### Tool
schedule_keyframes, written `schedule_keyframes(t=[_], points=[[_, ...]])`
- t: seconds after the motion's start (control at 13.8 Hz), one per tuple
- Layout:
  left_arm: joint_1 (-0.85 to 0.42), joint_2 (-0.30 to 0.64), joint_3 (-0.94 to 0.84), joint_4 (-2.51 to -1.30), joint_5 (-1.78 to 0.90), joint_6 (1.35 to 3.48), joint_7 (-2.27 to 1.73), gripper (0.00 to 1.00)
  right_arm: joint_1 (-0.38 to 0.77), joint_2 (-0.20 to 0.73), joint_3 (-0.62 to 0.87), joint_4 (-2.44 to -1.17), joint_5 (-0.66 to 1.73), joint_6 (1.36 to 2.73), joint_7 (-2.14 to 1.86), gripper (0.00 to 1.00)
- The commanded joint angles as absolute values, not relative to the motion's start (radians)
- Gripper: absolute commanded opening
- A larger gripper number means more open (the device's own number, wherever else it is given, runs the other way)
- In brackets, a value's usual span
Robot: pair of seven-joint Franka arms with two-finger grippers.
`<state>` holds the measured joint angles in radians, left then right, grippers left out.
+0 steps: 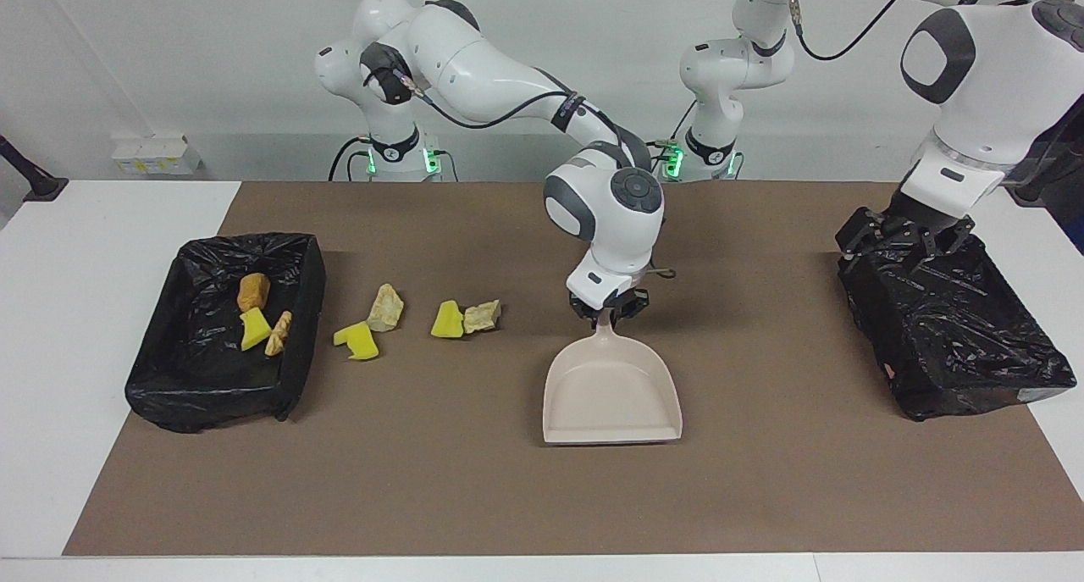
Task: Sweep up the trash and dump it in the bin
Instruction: 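Lower the dustpan onto the table center and release with the right gripper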
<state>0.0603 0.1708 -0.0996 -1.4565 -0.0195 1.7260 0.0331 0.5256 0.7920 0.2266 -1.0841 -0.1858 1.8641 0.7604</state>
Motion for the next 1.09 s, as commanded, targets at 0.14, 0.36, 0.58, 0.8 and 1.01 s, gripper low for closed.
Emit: schedule_keyframes(t=[0.14,0.36,0.58,0.8,1.01], points=[[0.058,0.178,-0.11,-1.433,-0.006,1.712,0.04,1.0,0.492,0.706,0.238,-1.101,-0.156,1.862,0.794,1.0],[0.051,0.189,-0.115,-1.436,-0.012,1.717,0.028,1.0,0.494,0.594,0.238,-1.197,-0.1,1.853,0.848,1.0],[0.012,0.205,-0.12,-1.439,-0.012,1.732,-0.02,1.0,0.534,0.422,0.239,-1.437,-0.023,1.856,0.96,1.0],[-0.018,0.224,-0.12,-1.437,-0.006,1.752,-0.074,1.0,0.584,0.298,0.239,-1.653,0.093,1.902,1.051,1.0],[-0.02,0.222,-0.12,-1.437,-0.011,1.753,-0.075,1.0,0.664,0.223,0.239,-1.86,0.135,2.043,1.133,1.0]])
